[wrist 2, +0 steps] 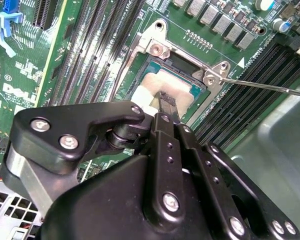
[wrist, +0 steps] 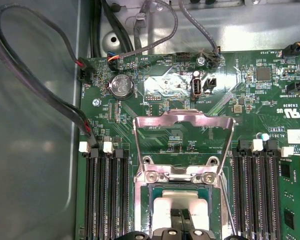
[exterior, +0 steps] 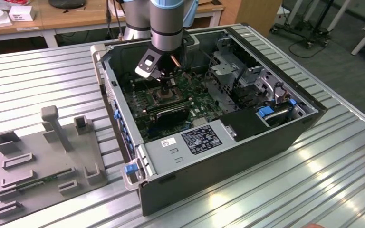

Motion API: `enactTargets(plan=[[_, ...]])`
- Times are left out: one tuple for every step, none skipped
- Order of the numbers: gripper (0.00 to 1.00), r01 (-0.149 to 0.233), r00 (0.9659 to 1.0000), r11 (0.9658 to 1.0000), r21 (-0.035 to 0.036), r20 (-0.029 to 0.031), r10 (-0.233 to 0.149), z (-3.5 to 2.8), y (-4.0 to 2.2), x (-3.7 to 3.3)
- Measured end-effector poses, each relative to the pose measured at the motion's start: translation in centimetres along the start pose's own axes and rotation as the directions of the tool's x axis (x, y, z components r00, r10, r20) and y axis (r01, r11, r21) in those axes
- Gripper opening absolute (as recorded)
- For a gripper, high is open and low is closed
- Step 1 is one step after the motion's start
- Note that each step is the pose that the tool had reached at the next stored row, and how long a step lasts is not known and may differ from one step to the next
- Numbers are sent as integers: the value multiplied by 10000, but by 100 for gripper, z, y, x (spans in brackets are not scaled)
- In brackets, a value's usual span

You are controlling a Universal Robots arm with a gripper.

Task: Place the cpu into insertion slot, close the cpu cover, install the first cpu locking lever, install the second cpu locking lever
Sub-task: 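Place the cpu into insertion slot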

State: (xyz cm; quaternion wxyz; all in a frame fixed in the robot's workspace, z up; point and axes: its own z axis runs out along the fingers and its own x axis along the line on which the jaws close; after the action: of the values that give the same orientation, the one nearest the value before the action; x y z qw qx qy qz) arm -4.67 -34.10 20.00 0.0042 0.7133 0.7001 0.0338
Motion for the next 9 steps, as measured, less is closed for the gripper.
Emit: enactTargets(plan=[[11, 0, 10000, 10000, 7, 10, 0, -19, 0, 0], [11, 0, 10000, 10000, 13, 21, 0, -41, 0, -2], [11, 0, 10000, 10000, 11, 18, 0, -59, 1, 0], [11, 0, 10000, 10000, 12, 19, 0, -79, 2, 0], [11, 0, 10000, 10000, 13, 22, 0, -104, 3, 1], [11, 1, 10000, 10000, 12, 20, -1, -129, 5, 2], [11, 0, 10000, 10000, 13, 20, -1, -156, 6, 3], [11, 1, 10000, 10000, 13, 21, -1, -185, 8, 4], [11, 1, 10000, 10000, 12, 21, -1, -207, 9, 6]])
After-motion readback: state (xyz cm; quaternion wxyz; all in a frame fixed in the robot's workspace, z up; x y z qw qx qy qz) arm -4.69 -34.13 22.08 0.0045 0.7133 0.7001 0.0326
